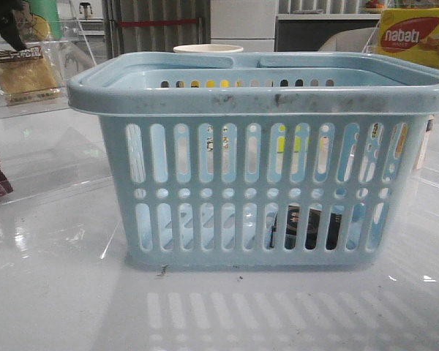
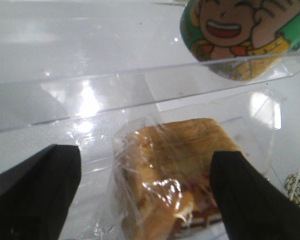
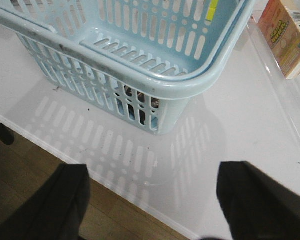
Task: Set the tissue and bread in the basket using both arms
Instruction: 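Grasp the wrapped bread slice with the left gripper and lift it, then carry the bread over the basket and release it inside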
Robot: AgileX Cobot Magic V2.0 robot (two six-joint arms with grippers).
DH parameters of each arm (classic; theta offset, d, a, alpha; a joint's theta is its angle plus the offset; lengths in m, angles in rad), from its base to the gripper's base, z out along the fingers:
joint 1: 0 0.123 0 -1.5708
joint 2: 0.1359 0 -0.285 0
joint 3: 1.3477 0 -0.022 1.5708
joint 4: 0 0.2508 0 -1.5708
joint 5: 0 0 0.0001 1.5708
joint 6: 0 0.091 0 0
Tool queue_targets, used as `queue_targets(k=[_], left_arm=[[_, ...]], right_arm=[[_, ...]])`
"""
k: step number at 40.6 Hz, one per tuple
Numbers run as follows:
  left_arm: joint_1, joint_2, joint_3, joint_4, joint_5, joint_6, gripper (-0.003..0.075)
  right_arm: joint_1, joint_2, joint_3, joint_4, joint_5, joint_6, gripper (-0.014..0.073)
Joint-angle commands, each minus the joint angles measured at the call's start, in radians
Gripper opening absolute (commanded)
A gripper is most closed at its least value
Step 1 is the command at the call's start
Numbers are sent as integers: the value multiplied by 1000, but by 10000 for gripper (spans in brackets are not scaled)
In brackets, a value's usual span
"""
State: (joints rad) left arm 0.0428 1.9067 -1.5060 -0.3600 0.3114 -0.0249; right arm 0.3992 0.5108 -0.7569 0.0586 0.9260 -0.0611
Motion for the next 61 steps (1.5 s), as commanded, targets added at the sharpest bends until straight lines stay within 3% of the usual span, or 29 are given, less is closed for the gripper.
queue_targets(k=[1, 5, 15, 23, 36, 41, 44, 50, 61], left_arm=[[-11, -38, -42, -20, -58, -9, 580], [-11, -36, -42, -22, -50, -9, 529], [-11, -42, -44, -43, 13, -9, 242], [-11, -96, -44, -47, 45, -9, 94], [-13, -253, -44, -47, 83, -7, 92], [-46, -337, -44, -47, 181, 128, 92], [-91, -385, -44, -47, 257, 232, 92], [-209, -470, -44, -47, 374, 314, 92], [-480, -475, -44, -45, 411, 360, 92]], right_arm=[[-1, 3, -25, -6, -72, -7, 622], [-1, 3, -25, -6, -72, -7, 622], [-1, 3, -25, -6, -71, -7, 622], [-1, 3, -25, -6, -71, -7, 622], [-1, 3, -25, -6, -71, -7, 622], [-1, 3, -25, -6, -71, -7, 622], [-1, 3, -25, -6, -71, -7, 622], [-1, 3, -25, -6, -71, -7, 622], [-1, 3, -25, -6, -71, -7, 622]])
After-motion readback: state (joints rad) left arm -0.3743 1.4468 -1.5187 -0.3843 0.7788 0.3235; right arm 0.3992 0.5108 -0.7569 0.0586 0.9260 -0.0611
